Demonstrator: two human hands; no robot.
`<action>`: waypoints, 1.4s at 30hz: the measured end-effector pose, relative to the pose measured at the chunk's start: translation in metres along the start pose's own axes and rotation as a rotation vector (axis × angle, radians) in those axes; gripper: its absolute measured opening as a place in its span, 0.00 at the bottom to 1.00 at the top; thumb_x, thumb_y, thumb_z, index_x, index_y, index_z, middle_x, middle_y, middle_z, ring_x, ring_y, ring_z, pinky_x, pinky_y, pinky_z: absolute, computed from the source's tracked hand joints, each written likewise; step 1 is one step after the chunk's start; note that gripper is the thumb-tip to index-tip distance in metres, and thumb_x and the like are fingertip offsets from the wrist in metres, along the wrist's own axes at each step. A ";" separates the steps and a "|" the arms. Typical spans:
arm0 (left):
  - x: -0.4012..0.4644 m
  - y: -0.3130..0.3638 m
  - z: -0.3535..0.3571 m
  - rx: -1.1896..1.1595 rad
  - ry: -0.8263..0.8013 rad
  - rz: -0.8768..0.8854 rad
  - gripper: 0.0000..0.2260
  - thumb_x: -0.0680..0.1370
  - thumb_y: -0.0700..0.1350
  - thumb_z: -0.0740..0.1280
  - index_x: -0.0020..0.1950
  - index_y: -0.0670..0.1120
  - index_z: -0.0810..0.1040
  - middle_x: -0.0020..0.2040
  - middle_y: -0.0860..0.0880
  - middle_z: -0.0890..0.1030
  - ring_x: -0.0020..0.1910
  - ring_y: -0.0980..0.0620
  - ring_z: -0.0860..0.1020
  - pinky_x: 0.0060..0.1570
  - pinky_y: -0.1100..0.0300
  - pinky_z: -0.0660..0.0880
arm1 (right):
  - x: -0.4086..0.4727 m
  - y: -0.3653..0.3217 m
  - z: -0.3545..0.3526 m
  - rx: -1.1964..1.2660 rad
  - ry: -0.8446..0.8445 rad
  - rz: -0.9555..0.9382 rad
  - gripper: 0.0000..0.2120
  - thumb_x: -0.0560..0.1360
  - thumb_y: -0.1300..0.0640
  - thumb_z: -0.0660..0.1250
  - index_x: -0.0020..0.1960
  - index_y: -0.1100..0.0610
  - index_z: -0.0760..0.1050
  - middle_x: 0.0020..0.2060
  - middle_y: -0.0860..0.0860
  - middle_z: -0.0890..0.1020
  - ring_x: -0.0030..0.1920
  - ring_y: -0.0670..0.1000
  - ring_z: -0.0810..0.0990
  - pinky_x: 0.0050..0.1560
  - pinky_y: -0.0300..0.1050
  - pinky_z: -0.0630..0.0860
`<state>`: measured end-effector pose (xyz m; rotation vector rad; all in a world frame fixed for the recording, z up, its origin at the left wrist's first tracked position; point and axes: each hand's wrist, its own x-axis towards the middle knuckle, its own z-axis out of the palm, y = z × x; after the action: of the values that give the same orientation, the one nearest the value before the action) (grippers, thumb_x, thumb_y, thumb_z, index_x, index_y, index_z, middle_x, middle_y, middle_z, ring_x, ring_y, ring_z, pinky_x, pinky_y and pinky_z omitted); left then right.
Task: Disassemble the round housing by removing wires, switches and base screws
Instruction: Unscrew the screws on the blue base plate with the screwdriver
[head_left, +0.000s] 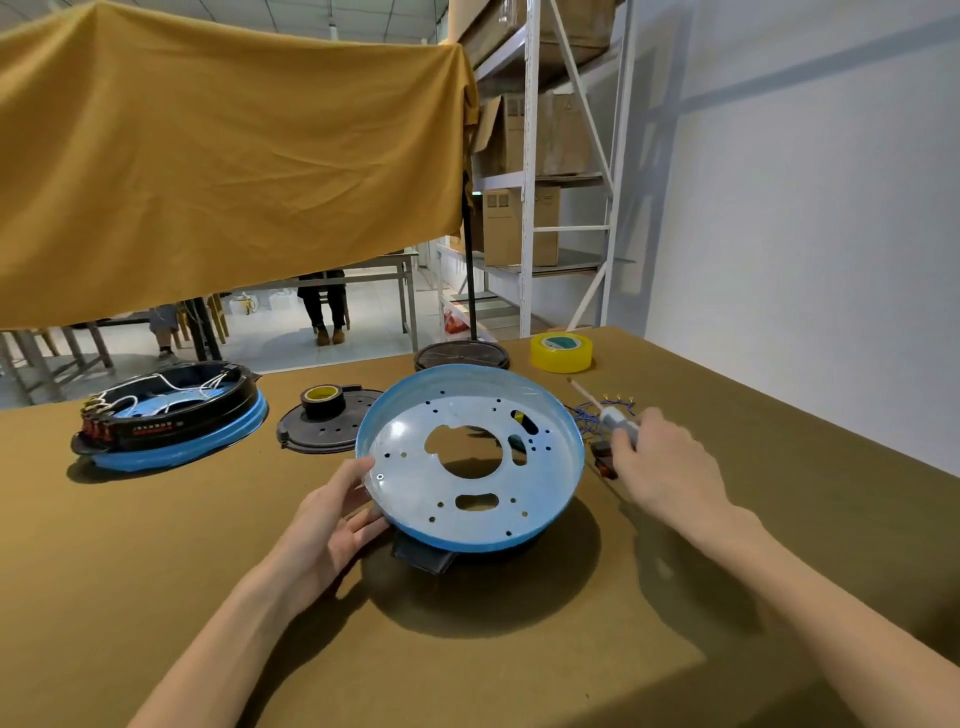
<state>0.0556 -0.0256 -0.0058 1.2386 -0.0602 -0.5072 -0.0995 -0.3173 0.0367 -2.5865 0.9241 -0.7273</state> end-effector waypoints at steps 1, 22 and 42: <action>0.000 0.001 -0.001 -0.003 -0.018 -0.010 0.22 0.69 0.53 0.76 0.60 0.49 0.77 0.60 0.44 0.82 0.60 0.42 0.82 0.51 0.50 0.81 | 0.001 -0.003 -0.003 0.067 0.051 -0.002 0.11 0.84 0.48 0.56 0.51 0.55 0.69 0.40 0.51 0.76 0.38 0.55 0.75 0.35 0.48 0.66; 0.004 0.005 -0.003 0.094 0.175 -0.018 0.30 0.76 0.59 0.71 0.71 0.41 0.71 0.67 0.39 0.77 0.60 0.42 0.78 0.64 0.49 0.74 | 0.018 0.016 0.012 0.080 -0.161 0.128 0.13 0.83 0.45 0.58 0.55 0.53 0.74 0.43 0.52 0.78 0.44 0.56 0.77 0.43 0.48 0.70; -0.005 0.005 0.003 -0.031 -0.061 -0.071 0.27 0.67 0.51 0.79 0.62 0.45 0.76 0.59 0.40 0.84 0.59 0.41 0.83 0.60 0.48 0.81 | -0.031 -0.066 0.047 0.425 -0.019 -0.455 0.07 0.78 0.44 0.69 0.52 0.47 0.79 0.36 0.41 0.80 0.38 0.42 0.79 0.36 0.35 0.72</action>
<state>0.0520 -0.0255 0.0015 1.1981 -0.0599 -0.6052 -0.0612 -0.2420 0.0154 -2.4162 0.1345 -0.8954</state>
